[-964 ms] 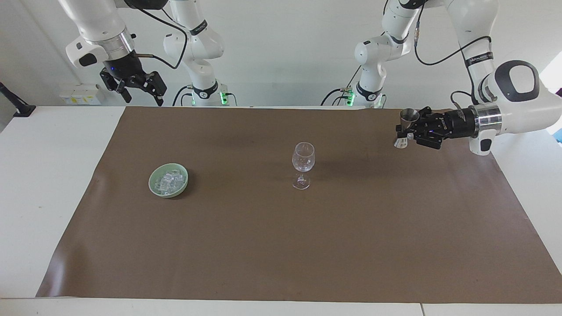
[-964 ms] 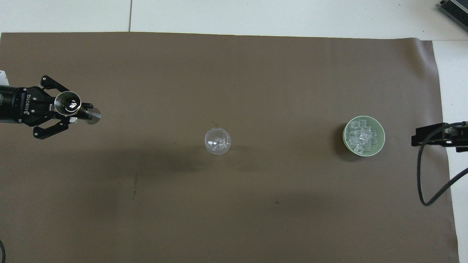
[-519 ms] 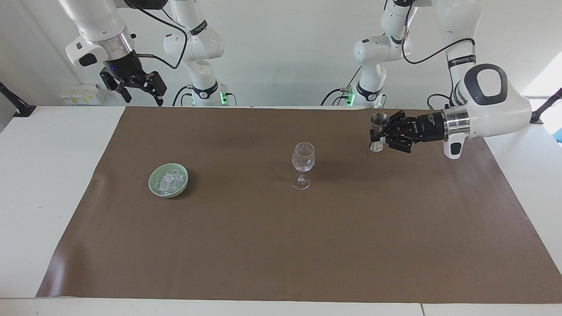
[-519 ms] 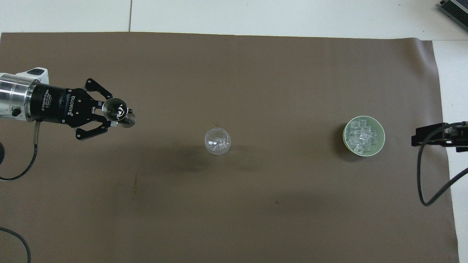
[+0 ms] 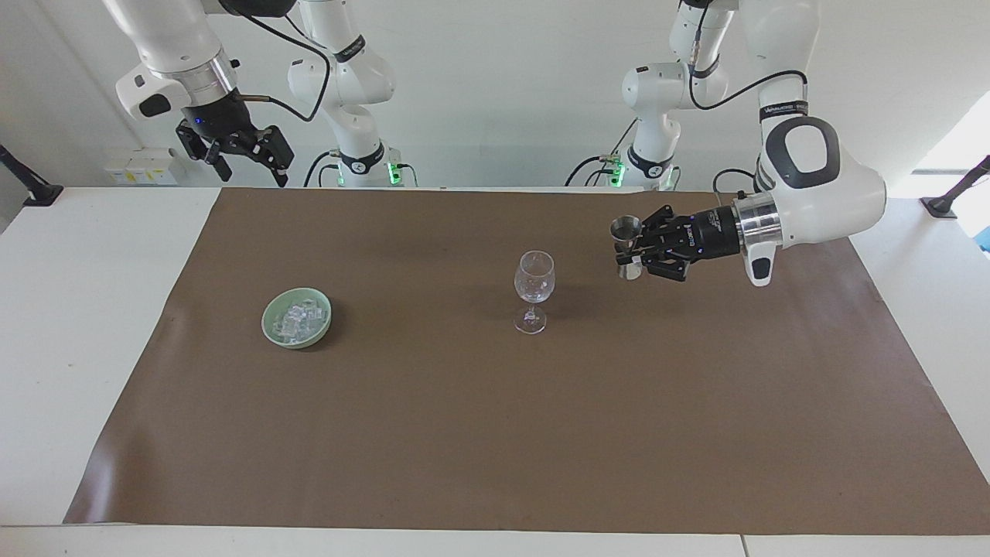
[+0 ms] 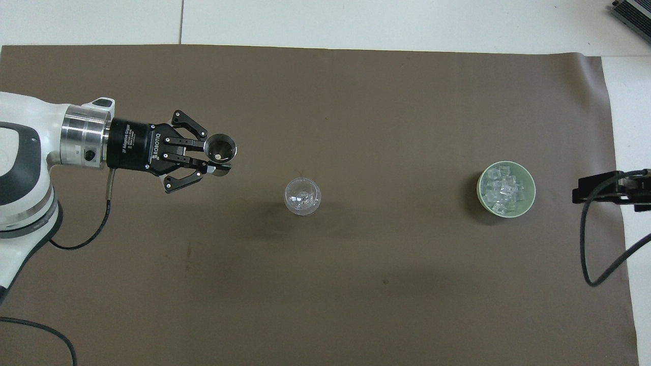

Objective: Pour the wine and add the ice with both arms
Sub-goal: 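Carry the jigger over the clear wine glass with the left gripper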

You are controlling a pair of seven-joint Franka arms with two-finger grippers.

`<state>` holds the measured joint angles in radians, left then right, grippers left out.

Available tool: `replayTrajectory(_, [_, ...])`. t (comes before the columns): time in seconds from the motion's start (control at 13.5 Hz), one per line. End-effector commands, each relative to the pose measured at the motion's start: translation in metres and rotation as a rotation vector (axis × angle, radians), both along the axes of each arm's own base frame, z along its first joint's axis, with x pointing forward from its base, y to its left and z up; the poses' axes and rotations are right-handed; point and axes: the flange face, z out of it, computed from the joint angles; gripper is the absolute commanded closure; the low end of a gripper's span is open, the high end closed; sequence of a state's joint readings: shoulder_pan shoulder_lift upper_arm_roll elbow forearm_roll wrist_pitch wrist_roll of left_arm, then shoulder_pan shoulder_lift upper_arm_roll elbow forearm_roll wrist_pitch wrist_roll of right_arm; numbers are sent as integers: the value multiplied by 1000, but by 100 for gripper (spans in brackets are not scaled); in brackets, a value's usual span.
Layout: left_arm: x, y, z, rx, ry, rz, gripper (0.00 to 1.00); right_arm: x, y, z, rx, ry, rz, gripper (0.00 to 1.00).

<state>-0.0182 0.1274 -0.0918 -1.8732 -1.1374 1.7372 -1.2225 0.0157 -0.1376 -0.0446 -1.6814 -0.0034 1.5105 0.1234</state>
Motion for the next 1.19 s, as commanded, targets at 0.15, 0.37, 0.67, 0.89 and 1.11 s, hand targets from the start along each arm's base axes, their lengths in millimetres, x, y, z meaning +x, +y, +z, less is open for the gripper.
replayTrajectory(0.15, [-24, -22, 1, 82, -29, -1, 100, -5, -1, 4, 17, 4, 26, 0])
replayTrajectory(0.37, [-27, -34, 1, 150, -64, -21, 100, -5, -1, 4, 17, 4, 26, 0])
replayTrajectory(0.67, [-32, -60, 6, 285, -122, -24, 100, -5, -1, 4, 17, 4, 26, 0])
replayTrajectory(0.89, [-36, -73, 6, 366, -175, -78, 100, -5, -1, 4, 17, 4, 26, 0])
replayTrajectory(1.11, [-37, -85, 10, 436, -230, -78, 100, -5, -1, 4, 17, 4, 26, 0])
